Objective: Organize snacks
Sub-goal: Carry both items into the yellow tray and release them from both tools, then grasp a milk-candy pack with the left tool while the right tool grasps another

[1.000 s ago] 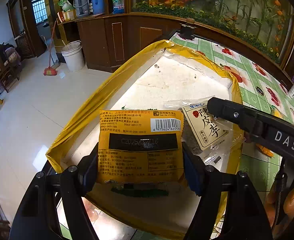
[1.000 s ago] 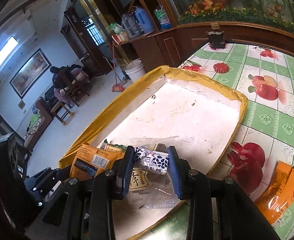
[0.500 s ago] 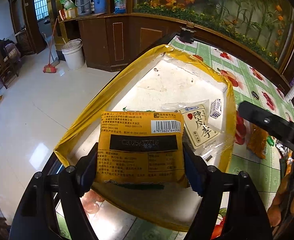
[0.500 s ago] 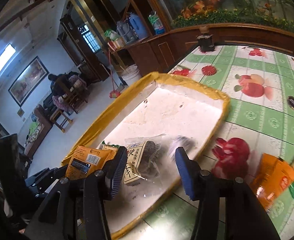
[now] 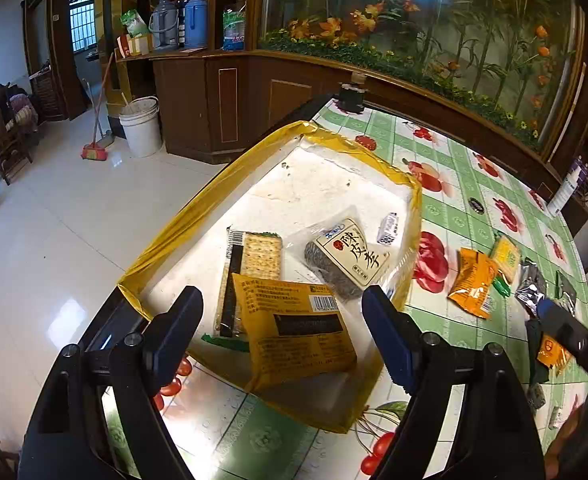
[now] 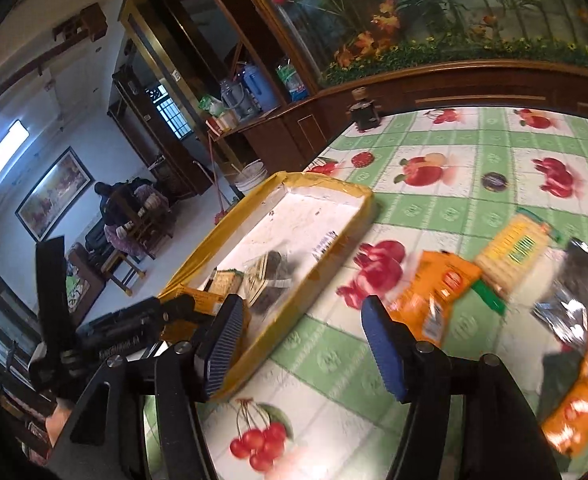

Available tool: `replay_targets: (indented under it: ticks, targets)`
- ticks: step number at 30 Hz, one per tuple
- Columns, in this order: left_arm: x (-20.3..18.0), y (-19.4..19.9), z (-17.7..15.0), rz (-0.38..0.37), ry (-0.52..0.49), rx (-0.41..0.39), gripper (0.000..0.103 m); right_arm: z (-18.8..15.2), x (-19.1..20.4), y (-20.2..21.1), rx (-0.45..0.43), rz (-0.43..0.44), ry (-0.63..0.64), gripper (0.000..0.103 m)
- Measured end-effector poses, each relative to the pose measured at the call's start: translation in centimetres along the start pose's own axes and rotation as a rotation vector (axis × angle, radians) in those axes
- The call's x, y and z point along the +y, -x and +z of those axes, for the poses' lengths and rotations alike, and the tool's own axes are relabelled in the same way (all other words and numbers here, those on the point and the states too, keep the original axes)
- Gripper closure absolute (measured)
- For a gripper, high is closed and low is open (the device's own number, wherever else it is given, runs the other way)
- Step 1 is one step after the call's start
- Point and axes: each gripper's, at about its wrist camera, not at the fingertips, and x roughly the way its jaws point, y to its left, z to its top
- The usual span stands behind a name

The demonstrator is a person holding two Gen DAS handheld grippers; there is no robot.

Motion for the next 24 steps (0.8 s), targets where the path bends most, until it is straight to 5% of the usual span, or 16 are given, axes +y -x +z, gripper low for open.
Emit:
replay_targets:
  ticks: [12,24]
  targets:
    - [-7.0,0.8,-3.5,-0.092,-0.126,0.046,0.021,-7.1,-7.1,10.8,-0.072,-0.171,-0.137,0.034]
    - [-15.6,1.7,-8.6,-0.211,-0.323,0.136,0.021,-11.2,-11.8,15.0,-0.096,-0.251,-0.224,0.034]
